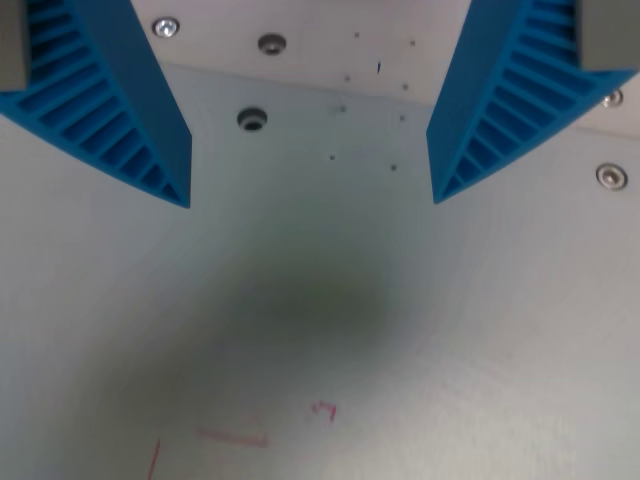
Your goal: Move in gripper negative x
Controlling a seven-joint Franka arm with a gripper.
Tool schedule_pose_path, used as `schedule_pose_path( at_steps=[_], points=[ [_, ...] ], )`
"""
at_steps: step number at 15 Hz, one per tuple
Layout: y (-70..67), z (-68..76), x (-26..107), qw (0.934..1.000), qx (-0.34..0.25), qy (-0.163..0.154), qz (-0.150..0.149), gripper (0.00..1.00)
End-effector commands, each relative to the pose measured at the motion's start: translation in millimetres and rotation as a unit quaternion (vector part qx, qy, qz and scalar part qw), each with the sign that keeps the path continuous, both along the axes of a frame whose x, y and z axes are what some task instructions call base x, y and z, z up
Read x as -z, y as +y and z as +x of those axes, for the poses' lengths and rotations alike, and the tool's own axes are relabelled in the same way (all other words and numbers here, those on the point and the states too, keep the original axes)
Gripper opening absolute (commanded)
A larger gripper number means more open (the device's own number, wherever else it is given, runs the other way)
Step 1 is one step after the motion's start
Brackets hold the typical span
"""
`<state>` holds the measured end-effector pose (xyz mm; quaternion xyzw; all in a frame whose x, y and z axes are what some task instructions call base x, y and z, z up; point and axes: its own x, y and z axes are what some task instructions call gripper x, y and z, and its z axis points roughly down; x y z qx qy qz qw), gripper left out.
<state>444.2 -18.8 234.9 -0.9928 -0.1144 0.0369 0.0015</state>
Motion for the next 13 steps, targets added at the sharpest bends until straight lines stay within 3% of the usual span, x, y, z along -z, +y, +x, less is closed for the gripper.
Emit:
schedule_pose_path(
  at_steps=[1, 13],
  points=[
    [-7.5, -27.1, -9.9, 0.9995, -0.005, -0.031, 0.001, 1.0],
    [-21.8, -85.3, -10.7, 0.9995, -0.005, -0.031, 0.001, 1.0]
  ],
)
